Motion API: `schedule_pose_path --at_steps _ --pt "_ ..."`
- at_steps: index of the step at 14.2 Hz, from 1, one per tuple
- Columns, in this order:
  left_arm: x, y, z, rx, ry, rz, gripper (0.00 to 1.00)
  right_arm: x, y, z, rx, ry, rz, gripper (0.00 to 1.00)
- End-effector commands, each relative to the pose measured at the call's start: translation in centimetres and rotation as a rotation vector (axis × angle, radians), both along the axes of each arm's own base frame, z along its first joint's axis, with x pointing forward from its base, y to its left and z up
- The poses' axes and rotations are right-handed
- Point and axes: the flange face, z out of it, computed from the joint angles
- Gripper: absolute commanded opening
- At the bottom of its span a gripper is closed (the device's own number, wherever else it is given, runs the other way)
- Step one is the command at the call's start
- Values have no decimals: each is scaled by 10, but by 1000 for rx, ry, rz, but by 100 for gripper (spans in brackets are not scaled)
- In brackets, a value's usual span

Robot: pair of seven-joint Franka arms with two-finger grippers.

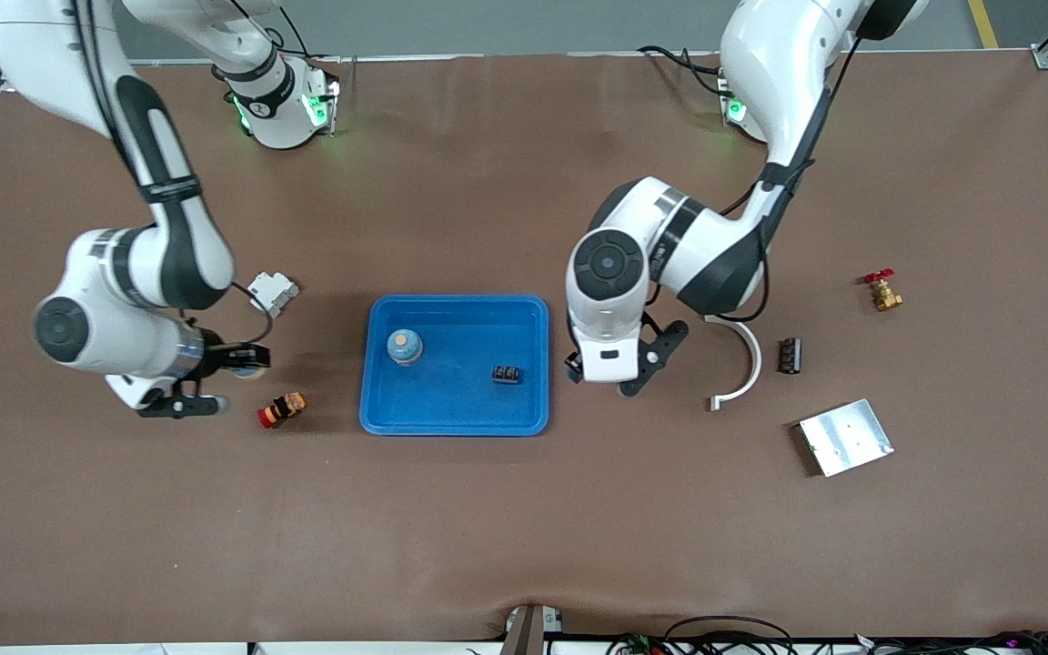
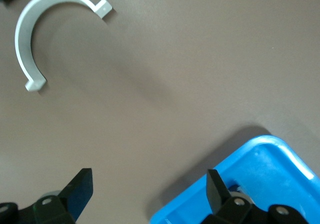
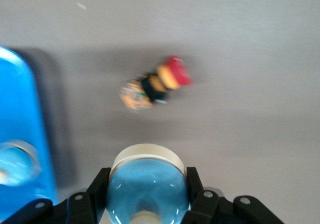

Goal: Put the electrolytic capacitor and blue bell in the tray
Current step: 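Place the second bell in the tray while the left gripper moves back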

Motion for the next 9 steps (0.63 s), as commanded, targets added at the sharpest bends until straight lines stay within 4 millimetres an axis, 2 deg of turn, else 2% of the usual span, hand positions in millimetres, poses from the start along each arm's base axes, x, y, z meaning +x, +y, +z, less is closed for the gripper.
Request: schedule_pose_path --at_steps 1,3,4,6,8,9 --pt "5 29 15 -75 25 -73 100 21 75 -16 1 11 -147 11" --pt "9 36 16 -94 30 -146 100 26 119 -33 2 27 -241 11" --pt "8 34 14 -97 34 -236 100 30 133 -34 2 25 -283 11" --pt "12 41 12 -104 39 -450 100 29 151 -45 -3 27 -325 11" --pt "25 62 11 -76 34 -659 100 29 167 -61 12 -3 -368 11" --pt "25 63 10 -66 36 -728 100 26 174 -67 13 0 -378 11"
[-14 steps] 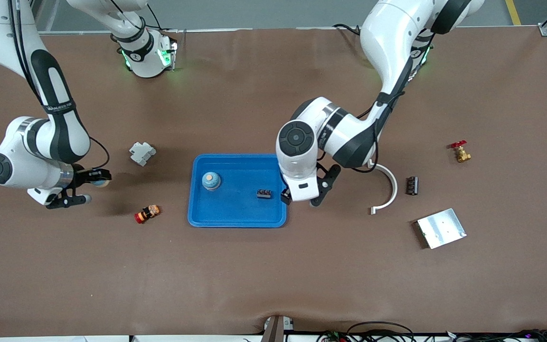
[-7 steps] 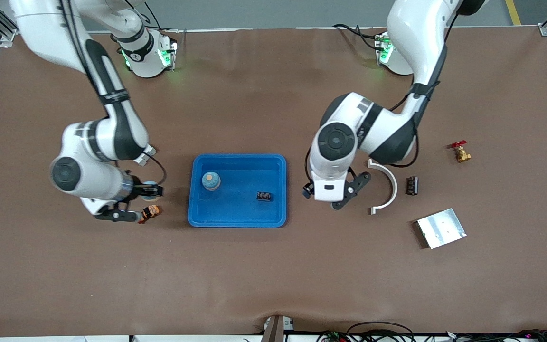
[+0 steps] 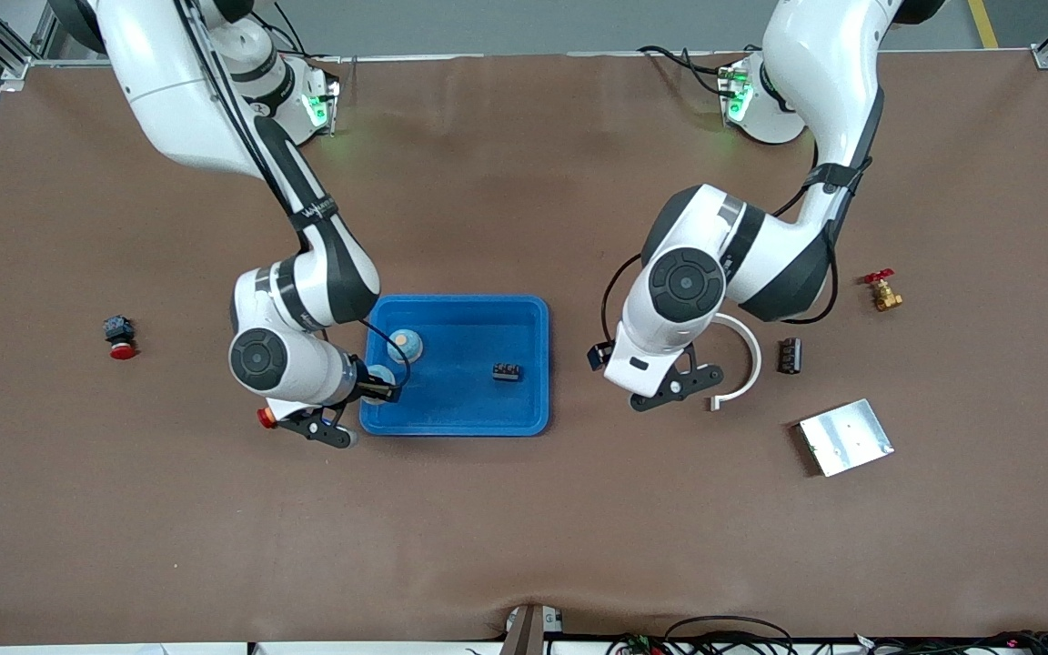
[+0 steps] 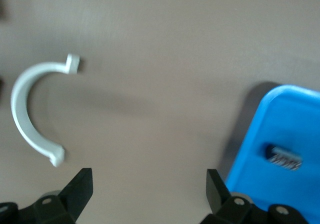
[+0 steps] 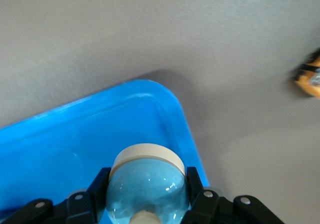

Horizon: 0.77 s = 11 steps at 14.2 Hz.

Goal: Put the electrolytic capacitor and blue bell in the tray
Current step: 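Place the second bell in the tray while the left gripper moves back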

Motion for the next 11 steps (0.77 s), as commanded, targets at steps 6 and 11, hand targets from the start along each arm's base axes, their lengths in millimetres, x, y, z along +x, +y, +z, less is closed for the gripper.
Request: schedule_pose_path --at_steps 6,11 --pt "-5 32 -3 49 -51 -189 100 -1 21 -17 25 11 -48 83" --pt "-49 81 -1 -7 -169 -265 100 7 7 0 26 -11 -24 100"
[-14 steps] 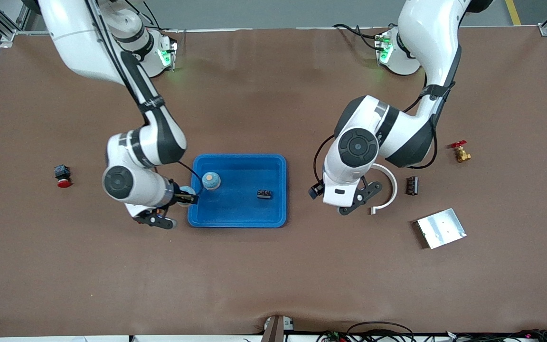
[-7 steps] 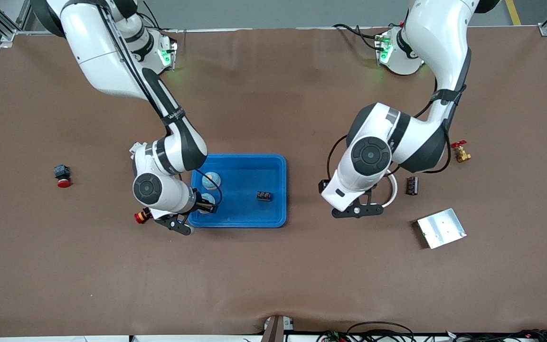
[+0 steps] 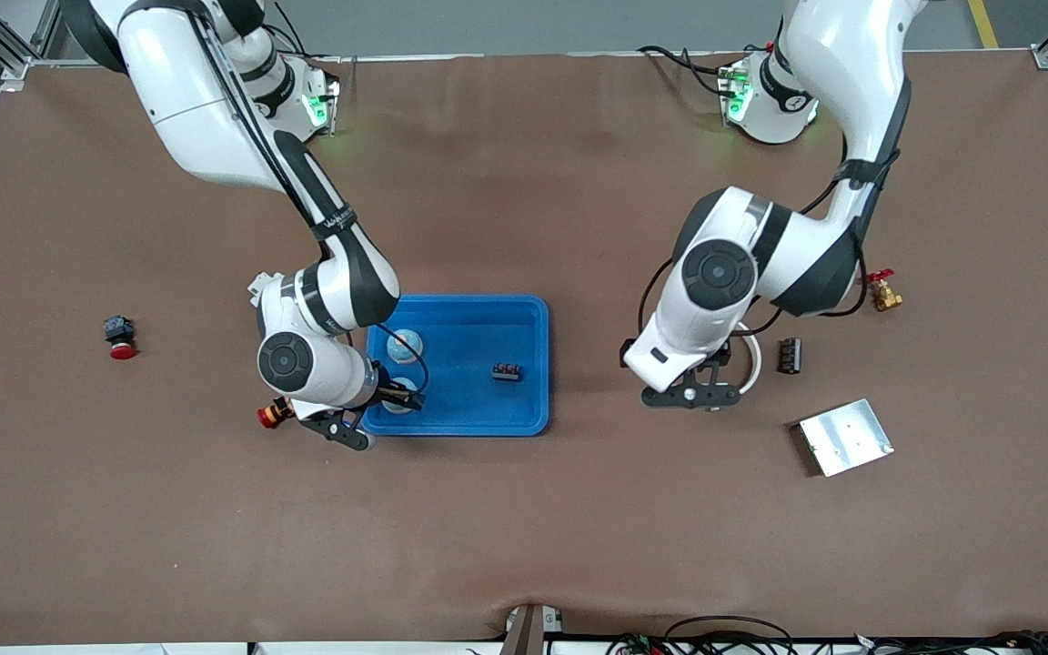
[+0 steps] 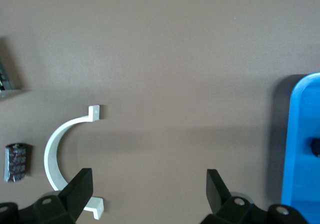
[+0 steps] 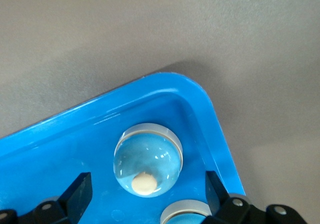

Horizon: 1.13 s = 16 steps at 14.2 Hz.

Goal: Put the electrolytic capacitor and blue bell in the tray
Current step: 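Place the second bell in the tray while the left gripper moves back, then return the right arm to rest while the left gripper reaches another capacitor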

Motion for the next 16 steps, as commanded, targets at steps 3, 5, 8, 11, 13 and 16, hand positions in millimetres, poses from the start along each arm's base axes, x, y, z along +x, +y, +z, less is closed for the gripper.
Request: schedule_pose_path --at_steps 3,5,8,11,13,16 --pt "-48 45 0 6 -26 -57 100 17 -62 73 24 -1 120 100" --pt "-59 52 -9 0 -38 -89 100 19 -120 116 37 20 206 100" --pt "-64 90 -26 -5 -52 -118 100 8 -205 186 38 39 258 100" --pt "-59 132 -40 -4 -59 -136 100 -18 -265 257 21 27 357 100" --pt "-56 157 -47 -6 -77 -141 100 -39 -294 303 26 1 355 100" --pt "-53 182 -55 -1 -65 -157 100 -70 -322 359 -29 -35 365 100"
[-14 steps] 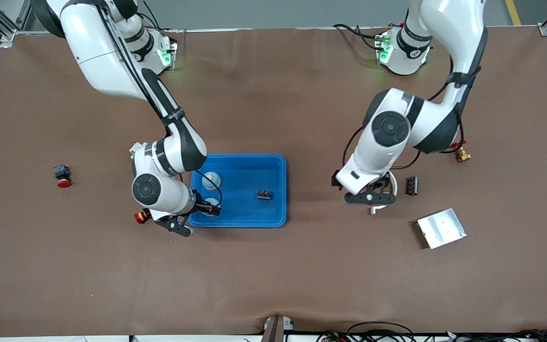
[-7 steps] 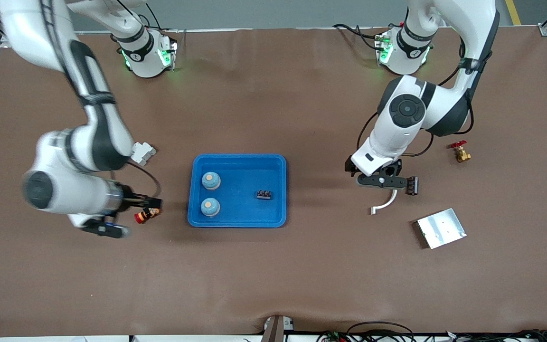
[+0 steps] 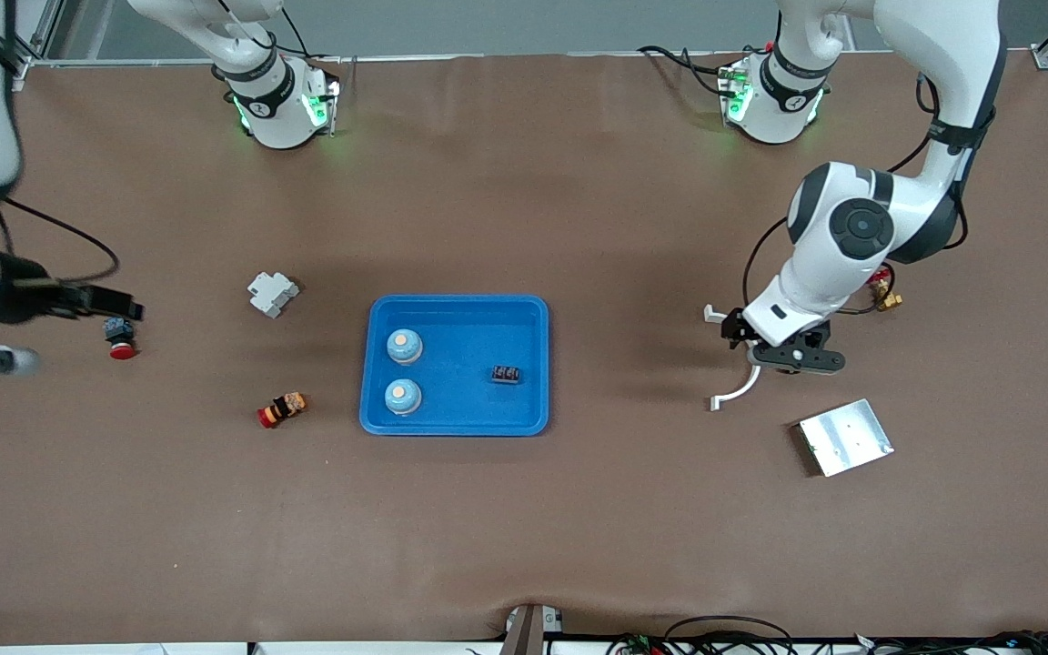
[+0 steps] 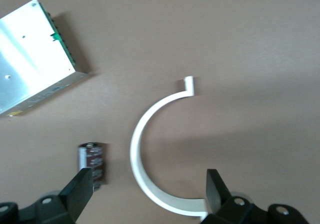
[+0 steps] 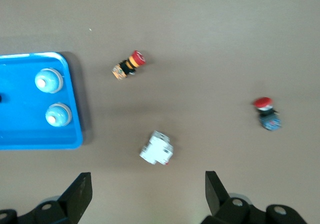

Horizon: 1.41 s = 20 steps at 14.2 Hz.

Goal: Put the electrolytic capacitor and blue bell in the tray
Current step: 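Return the right arm to rest while the left gripper reaches another capacitor, then grasp the second brown capacitor with the left gripper and lift it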

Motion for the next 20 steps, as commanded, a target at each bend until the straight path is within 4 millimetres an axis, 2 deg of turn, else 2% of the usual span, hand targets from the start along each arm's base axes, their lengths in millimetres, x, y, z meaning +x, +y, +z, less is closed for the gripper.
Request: schedule_pose_path --at_steps 1,3,5,7,11,14,19,20 --pt "-6 21 -2 14 -4 -39 100 -30 -15 42 -28 -49 10 100" --pt "-3 39 -14 17 7 -49 100 -35 -29 51 -69 -59 -4 100" --pt "-4 54 -29 13 -5 -58 100 -37 -54 53 -93 -73 -43 100" --pt "-5 67 -44 13 10 -45 100 -38 -41 60 -126 -83 -15 100" --pt "-9 82 -76 5 15 -37 100 -35 -46 61 -166 -104 -15 100" --pt "-13 88 -95 3 37 -27 100 -32 -32 63 -146 -113 6 100" --pt "-16 91 -106 4 57 -18 100 -33 -28 62 -91 -113 -2 100" --pt "-16 91 -106 3 57 -2 82 -33 -28 63 -92 -110 -2 100"
